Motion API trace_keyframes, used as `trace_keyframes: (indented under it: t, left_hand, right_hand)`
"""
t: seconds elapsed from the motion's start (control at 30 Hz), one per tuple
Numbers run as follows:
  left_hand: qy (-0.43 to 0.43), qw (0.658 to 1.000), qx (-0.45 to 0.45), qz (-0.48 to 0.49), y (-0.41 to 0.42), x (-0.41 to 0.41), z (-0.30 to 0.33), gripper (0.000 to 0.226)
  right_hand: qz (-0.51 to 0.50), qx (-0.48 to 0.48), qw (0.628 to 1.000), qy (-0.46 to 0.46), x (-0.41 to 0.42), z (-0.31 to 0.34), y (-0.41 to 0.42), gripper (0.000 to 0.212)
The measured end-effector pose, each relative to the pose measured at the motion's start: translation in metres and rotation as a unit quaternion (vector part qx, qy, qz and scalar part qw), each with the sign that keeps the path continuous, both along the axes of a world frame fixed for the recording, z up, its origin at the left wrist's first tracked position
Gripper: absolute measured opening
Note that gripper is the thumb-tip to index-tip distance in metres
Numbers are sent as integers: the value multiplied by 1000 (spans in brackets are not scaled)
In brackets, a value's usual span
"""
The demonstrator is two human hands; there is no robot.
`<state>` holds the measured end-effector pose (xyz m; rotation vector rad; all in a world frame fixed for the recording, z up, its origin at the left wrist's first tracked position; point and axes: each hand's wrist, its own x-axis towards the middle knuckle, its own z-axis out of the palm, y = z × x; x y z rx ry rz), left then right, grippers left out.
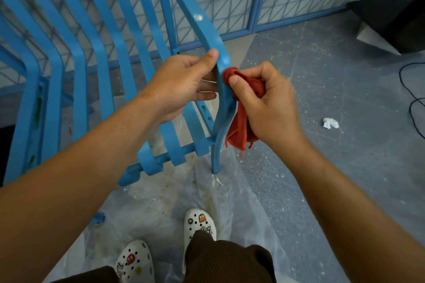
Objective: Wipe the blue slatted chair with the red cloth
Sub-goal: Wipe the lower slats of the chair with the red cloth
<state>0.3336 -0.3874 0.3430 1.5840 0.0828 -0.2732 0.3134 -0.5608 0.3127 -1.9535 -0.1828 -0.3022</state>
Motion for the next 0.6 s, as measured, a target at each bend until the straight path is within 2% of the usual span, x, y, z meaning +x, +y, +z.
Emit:
trace_keyframes:
  t: [0.1, 0.3, 0.37, 0.5, 0.6]
  left_hand:
    - [-1, 1000, -1, 3, -3, -2, -5, 29]
    - [-12, 1000, 3, 13, -4, -5, -10, 26]
    - [-14, 1000, 1, 15, -5, -7, -10, 25]
    - [-19, 999, 1, 34, -8, -11, -10, 24]
    - [-18, 999, 6, 35, -10, -12, -10, 24]
  right_hand:
    - [-31, -1, 999, -40, 1, -12, 0, 19]
    - [-27, 15, 991, -127, -16, -41, 5, 14]
    - [-11, 12, 994, -110, -22, -56, 0, 13]
    - [22, -20, 1000, -8, -32, -70, -13, 13]
    - [30, 3, 999, -34, -31, -46, -17, 21]
